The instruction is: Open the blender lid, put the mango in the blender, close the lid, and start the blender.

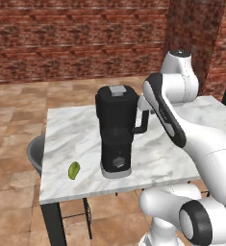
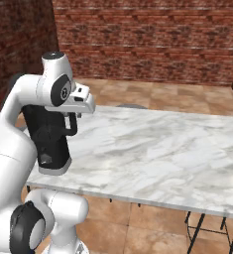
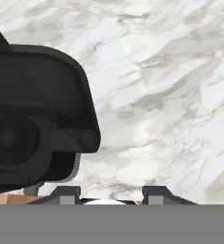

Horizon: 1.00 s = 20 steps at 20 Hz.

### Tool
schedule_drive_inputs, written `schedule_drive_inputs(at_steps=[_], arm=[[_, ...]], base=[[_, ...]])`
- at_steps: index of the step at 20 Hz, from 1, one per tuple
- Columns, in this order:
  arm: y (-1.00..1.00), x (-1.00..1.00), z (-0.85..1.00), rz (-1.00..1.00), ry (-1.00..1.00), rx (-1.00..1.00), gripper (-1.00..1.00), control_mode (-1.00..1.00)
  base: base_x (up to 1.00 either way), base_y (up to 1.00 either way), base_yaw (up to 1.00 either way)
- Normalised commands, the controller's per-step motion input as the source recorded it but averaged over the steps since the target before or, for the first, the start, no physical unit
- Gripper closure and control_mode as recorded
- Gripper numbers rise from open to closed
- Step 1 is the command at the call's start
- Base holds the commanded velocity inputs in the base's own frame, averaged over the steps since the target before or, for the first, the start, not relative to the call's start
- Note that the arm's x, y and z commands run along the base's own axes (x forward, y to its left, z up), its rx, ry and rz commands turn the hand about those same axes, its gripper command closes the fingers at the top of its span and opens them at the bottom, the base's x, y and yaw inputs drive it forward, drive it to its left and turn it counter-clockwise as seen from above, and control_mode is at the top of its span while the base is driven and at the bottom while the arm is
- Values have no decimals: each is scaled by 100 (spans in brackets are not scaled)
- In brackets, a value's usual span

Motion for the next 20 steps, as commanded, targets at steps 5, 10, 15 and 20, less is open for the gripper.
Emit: schedule_drive_inputs(at_steps=[5, 10, 15, 20], arm=[[2, -21, 0, 0, -3, 0, -100, -100], [5, -56, 9, 2, -22, 3, -100, -100], [14, -43, 86, -6, -36, 1, -100, -100], [45, -9, 100, -8, -33, 0, -100, -100]], base=[[0, 0, 0], [0, 0, 0], [0, 0, 0], [0, 0, 0]])
